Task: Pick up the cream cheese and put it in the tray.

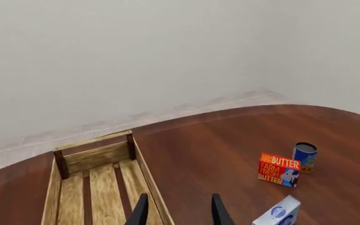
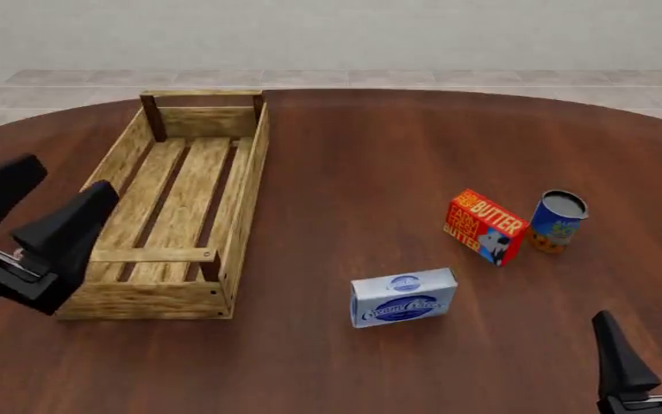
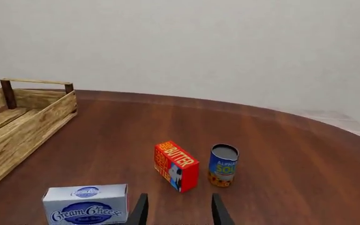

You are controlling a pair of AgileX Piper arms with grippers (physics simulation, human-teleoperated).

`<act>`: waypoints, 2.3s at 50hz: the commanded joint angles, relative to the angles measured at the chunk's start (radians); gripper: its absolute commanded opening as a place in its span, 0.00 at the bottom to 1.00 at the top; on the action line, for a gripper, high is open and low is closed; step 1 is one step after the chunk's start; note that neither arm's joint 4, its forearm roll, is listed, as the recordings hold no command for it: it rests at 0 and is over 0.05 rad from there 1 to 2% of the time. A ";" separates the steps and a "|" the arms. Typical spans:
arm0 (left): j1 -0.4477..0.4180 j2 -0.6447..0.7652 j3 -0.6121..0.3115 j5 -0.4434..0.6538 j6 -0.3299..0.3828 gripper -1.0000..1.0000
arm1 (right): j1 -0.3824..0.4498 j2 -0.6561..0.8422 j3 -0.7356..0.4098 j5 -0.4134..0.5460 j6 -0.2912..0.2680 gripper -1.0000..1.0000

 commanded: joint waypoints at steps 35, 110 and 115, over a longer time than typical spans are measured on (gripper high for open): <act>-0.222 0.490 -0.180 -0.117 0.051 1.00 | 0.031 0.000 0.001 -0.009 0.023 1.00; -0.417 0.863 -0.487 0.088 0.107 1.00 | 0.047 0.000 0.002 -0.016 -0.008 1.00; -0.452 0.894 -0.526 0.127 0.135 1.00 | 0.047 0.000 0.002 -0.013 -0.005 1.00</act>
